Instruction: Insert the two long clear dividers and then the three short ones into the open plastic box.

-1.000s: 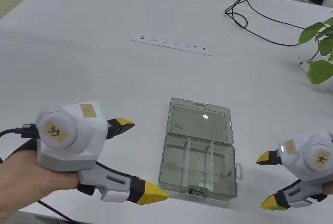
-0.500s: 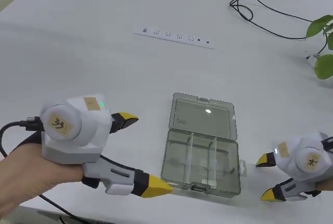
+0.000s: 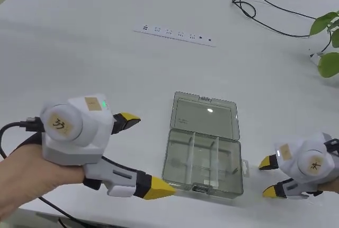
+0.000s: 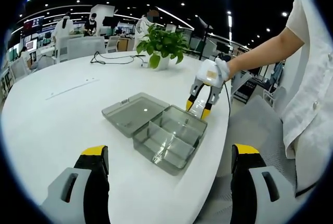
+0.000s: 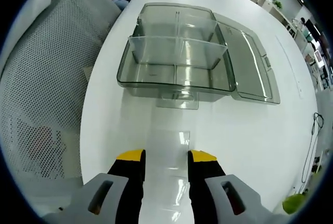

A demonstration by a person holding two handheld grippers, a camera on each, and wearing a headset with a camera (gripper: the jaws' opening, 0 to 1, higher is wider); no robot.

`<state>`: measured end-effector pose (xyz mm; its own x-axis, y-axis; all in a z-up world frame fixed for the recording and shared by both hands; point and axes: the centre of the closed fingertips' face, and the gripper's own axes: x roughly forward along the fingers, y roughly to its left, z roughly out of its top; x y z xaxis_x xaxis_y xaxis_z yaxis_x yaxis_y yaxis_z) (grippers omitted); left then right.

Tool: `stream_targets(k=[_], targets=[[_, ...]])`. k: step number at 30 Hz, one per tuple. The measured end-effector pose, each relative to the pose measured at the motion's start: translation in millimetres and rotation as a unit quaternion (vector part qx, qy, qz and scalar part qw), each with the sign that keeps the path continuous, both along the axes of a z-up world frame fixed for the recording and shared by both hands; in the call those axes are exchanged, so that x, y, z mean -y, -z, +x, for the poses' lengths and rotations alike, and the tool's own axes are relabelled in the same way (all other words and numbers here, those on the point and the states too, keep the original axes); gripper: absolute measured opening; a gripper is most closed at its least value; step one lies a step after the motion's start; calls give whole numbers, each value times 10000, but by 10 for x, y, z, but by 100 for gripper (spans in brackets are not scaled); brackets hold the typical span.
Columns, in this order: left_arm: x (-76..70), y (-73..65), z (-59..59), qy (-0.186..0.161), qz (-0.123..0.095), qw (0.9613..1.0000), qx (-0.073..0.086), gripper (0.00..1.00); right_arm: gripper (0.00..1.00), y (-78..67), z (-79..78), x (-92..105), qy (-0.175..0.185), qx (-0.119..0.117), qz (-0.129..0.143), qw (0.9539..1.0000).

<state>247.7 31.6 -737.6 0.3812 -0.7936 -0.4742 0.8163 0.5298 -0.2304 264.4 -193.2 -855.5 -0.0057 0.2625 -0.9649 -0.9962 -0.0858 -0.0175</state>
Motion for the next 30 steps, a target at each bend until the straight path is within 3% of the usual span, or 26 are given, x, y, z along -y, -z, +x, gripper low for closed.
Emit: stream_targets(k=[15, 30], targets=[[-28, -4, -13, 32, 45, 10000, 30, 100, 33, -24, -20, -4, 13, 103, -4, 9999], [27, -121, -14, 63, -20, 9999, 122, 100, 33, -389, -14, -100, 387, 493, 405, 9972]])
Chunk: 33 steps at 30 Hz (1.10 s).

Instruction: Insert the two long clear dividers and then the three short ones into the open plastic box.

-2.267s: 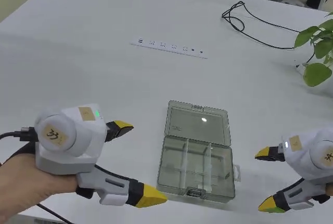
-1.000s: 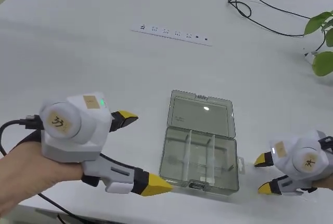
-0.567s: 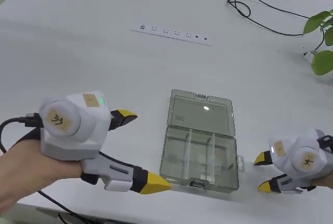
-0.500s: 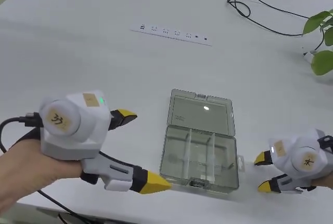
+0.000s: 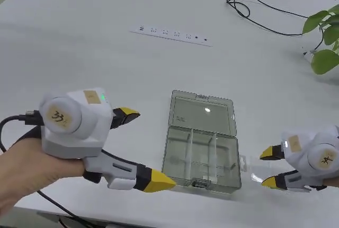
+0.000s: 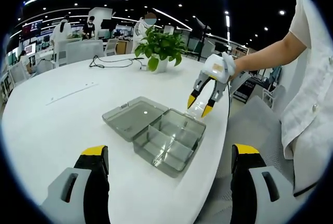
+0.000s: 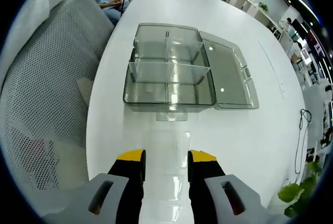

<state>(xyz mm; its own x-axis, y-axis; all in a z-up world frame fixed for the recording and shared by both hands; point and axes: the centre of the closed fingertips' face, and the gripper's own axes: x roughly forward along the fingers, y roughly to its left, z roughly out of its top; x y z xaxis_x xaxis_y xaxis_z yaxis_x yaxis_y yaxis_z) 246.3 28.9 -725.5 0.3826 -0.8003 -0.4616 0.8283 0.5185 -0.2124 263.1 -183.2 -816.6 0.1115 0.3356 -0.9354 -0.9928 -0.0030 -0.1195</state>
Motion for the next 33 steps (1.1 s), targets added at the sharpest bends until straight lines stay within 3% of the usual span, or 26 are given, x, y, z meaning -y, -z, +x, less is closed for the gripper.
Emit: stream_targets(k=[5, 10, 12, 15, 18, 20, 25, 26, 27, 29, 31, 32, 33], targets=[[64, -43, -6, 51, -25, 10000, 18, 100, 33, -157, -9, -84, 54, 162, 136, 9998], [149, -93, 12, -8, -115, 9999, -127, 96, 33, -366, -28, -228, 77, 365, 332, 9988], [195, -129, 7, 15, -174, 9998, -73, 96, 33, -445, -45, -291, 73, 427, 404, 9982], [237, -150, 13, -1, -221, 9997, -141, 93, 33, -531, -55, -355, 65, 514, 472, 9975], [307, -211, -1, -72, -475, 9981, -393, 90, 33, -636, -67, -437, 83, 617, 549, 9965], [352, -292, 17, -127, -685, 9969, -357, 88, 33, -691, -75, -483, 93, 680, 592, 9959], [454, -375, 32, -288, -1059, 9910, -769, 81, 33, -815, -114, -598, 116, 807, 699, 9942], [478, -365, 9, -323, -1103, 9879, -1036, 81, 33, -843, -128, -624, 107, 837, 721, 9938], [492, -360, 4, -350, -1137, 9860, -1169, 80, 33, -858, -139, -640, 99, 850, 725, 9937], [517, -384, 40, -342, -1213, 9865, -1045, 79, 33, -899, -160, -677, 84, 892, 746, 9932], [554, -390, 18, -327, -1259, 9842, -1199, 74, 33, -939, -178, -708, 80, 922, 773, 9927], [572, -369, -11, -313, -1249, 9816, -1411, 72, 33, -972, -189, -733, 93, 946, 802, 9922], [585, -364, -8, -323, -1267, 9805, -1467, 70, 33, -995, -198, -751, 99, 958, 826, 9919]])
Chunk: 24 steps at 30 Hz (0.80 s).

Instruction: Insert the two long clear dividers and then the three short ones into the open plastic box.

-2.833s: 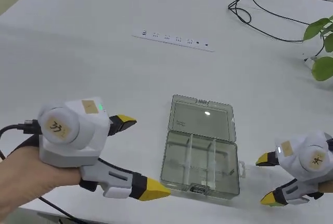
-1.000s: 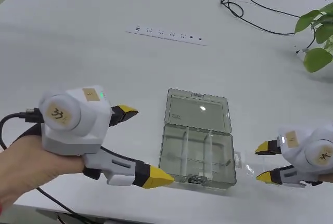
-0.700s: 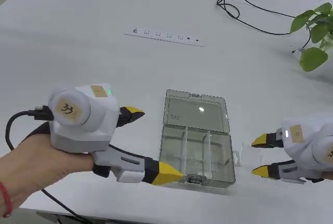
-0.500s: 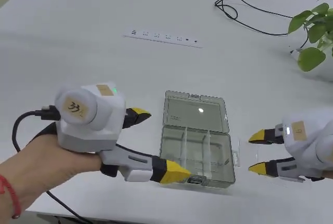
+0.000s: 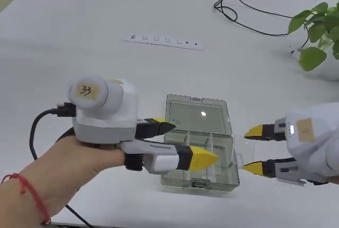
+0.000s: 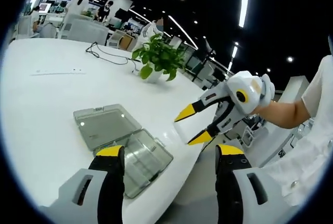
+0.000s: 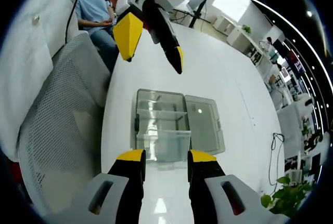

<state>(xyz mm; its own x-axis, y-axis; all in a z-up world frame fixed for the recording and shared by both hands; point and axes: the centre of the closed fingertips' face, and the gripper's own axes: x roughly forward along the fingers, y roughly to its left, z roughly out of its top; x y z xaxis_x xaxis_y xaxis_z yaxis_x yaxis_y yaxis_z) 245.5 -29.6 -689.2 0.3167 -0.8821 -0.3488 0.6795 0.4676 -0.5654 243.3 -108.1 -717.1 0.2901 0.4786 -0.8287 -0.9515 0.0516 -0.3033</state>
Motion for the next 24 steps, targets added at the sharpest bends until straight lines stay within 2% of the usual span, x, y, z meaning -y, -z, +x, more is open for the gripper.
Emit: stream_targets(k=[2, 6, 13, 19, 24], targets=[[28, -10, 0, 1, -51, 10000, -19, 69, 33, -41, -16, -37, 9, 22, 60, 10000], [130, -41, -67, 63, -245, 9990, -360, 61, 33, -117, -64, -112, 27, 67, 133, 9999], [269, -87, -129, 54, -570, 9960, -686, 47, 33, -208, -126, -220, 36, 136, 189, 9997], [345, -57, -158, 81, -643, 9937, -917, 41, 33, -281, -159, -299, -18, 200, 223, 9995], [388, -89, -157, 60, -821, 9904, -1108, 29, 33, -297, -180, -341, -70, 239, 209, 9995]])
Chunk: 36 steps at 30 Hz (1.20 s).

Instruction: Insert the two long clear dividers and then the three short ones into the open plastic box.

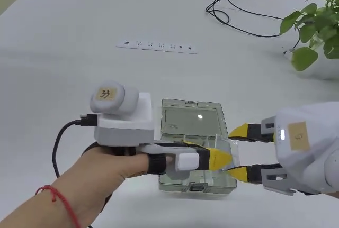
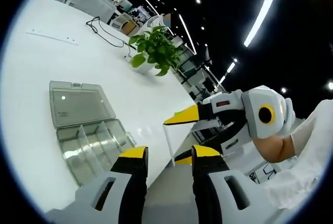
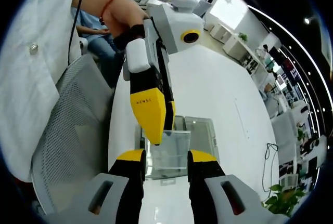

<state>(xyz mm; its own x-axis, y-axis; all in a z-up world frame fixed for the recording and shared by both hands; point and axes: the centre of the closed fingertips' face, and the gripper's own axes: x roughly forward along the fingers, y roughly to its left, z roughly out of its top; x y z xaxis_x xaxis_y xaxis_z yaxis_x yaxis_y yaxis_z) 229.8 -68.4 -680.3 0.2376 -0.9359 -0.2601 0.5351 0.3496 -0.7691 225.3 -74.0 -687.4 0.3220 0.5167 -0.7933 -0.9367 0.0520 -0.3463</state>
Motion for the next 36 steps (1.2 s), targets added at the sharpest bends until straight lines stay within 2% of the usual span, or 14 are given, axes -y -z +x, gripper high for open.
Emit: stream_targets(k=[7, 12, 21, 30, 34, 36], targets=[[48, 6, -32, 94, -98, 9998, -123, 19, 33, -47, -28, -30, -46, 27, 18, 10000], [71, 1, -64, 167, -166, 9995, -204, 6, 33, -93, -46, -57, -92, 53, 30, 9999], [73, -4, -77, 209, -196, 9993, -239, 0, 33, -99, -75, -81, -212, 94, -69, 9997], [74, 17, -119, 285, -203, 9990, -289, 0, 33, -73, -99, -91, -292, 83, -147, 9994], [61, 18, -104, 221, -251, 9988, -350, 0, 33, -80, -89, -98, -300, 108, -135, 9994], [60, 11, -101, 207, -259, 9989, -330, 0, 33, -83, -83, -101, -291, 118, -131, 9994]])
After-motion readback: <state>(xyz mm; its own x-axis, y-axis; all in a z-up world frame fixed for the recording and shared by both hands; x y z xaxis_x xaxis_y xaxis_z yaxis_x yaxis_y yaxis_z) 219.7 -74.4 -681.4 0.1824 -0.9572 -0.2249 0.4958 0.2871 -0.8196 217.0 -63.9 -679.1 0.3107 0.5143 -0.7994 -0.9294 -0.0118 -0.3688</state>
